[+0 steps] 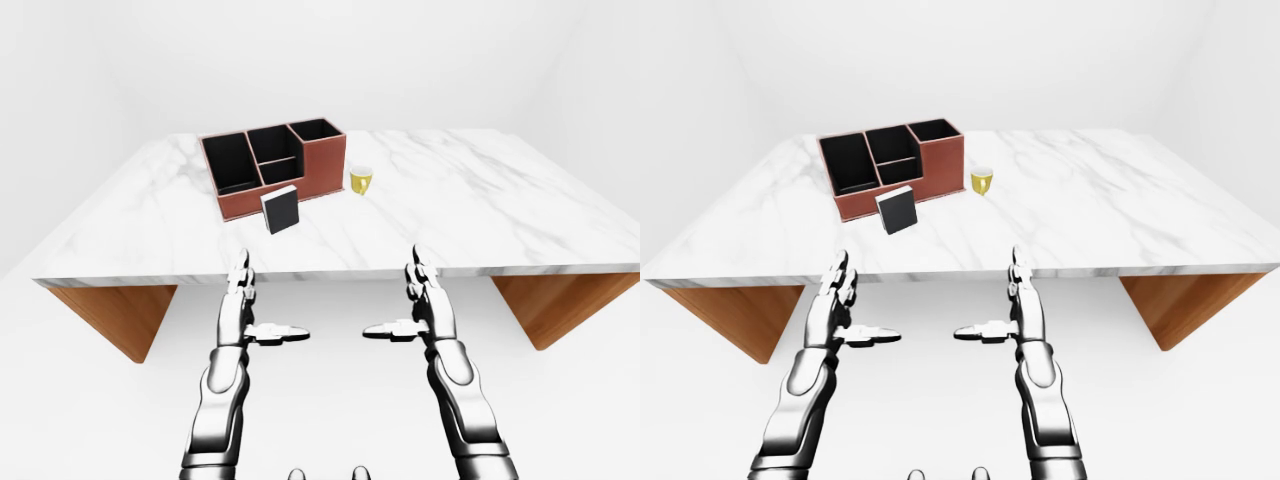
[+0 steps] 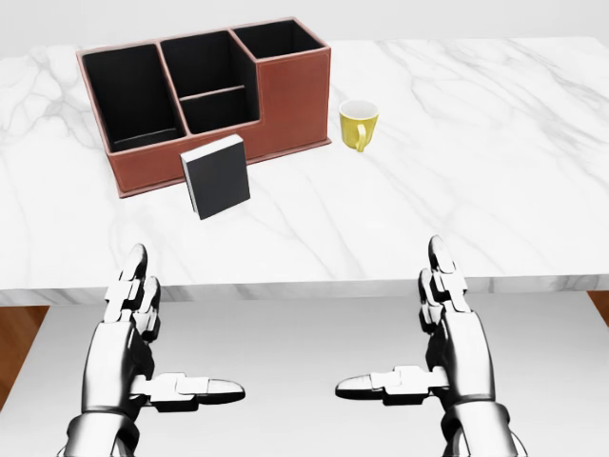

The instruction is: Pick up the book and place it in the front compartment of the caddy.

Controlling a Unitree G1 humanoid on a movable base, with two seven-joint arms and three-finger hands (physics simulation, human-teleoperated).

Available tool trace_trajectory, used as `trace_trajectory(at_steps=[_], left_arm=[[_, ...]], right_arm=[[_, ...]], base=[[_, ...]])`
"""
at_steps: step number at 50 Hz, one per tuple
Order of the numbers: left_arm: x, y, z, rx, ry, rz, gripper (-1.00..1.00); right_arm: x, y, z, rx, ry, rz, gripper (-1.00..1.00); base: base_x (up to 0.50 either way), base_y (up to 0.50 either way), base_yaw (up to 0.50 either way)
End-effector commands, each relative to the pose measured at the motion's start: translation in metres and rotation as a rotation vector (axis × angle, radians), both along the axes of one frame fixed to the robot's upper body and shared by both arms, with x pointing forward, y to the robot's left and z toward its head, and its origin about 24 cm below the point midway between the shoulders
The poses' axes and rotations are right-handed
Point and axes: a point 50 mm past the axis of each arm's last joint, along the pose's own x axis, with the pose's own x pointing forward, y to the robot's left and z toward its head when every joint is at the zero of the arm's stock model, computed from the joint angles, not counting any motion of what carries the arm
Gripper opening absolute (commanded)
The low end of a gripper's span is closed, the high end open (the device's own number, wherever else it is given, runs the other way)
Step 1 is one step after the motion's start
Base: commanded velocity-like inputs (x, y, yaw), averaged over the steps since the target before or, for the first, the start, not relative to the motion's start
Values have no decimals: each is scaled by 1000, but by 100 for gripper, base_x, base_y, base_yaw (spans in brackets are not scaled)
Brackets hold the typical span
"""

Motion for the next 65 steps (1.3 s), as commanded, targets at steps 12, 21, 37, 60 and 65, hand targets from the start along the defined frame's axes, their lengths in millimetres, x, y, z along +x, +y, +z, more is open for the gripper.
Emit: trace_trajectory(at_steps=[12, 21, 37, 60, 65], left_arm=[[-2, 6, 3, 4, -8, -2, 100], [-2, 6, 5, 5, -14, 1, 100], [-2, 7, 6, 7, -17, 2, 100], [0, 6, 9, 14, -21, -2, 100], [4, 5, 10, 21, -21, -4, 100]], right_arm=[[-6, -5, 11, -31, -43, 18, 100], [-6, -3, 15, -62, -80, 36, 100], [-8, 0, 24, -77, -100, 59, 100], [-1, 2, 30, -112, -110, 71, 100], [7, -3, 32, -139, -79, -2, 100]], base=[[0, 0, 0], [0, 0, 0], [0, 34, 0], [0, 50, 0], [0, 5, 0]])
